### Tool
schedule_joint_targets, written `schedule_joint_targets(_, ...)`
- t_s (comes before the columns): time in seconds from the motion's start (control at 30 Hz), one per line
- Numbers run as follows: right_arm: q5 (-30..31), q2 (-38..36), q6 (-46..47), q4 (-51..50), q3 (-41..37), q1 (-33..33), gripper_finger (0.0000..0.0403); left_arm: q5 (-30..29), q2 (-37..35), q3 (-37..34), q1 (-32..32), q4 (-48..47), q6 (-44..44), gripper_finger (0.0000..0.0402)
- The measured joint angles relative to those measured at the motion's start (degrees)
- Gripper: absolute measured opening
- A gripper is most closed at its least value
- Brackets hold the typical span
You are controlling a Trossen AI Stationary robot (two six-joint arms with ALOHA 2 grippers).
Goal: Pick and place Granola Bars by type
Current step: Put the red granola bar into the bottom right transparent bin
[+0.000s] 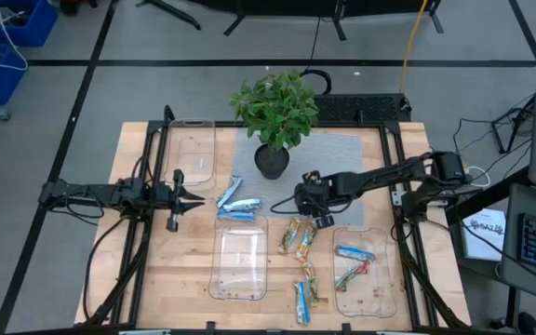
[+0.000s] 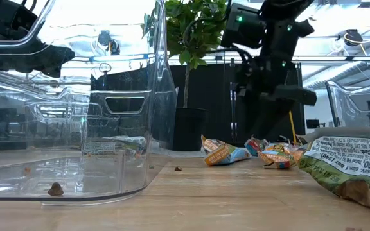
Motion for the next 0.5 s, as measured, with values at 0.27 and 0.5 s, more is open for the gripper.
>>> schedule_joint_targets(0.27, -1.28, 0.26, 3.88, -2.6, 0.0, 0.41, 0.0187, 0.02, 0.01, 0.0, 0.01, 0.0, -0.01, 0.0058)
schedule_joint_targets(0.5, -4.37, -1.09, 8.72, -1.73, 0.07, 1.89, 0.0187, 0.02, 0.02, 0.0, 0.01, -0.01, 0.0, 0.0058)
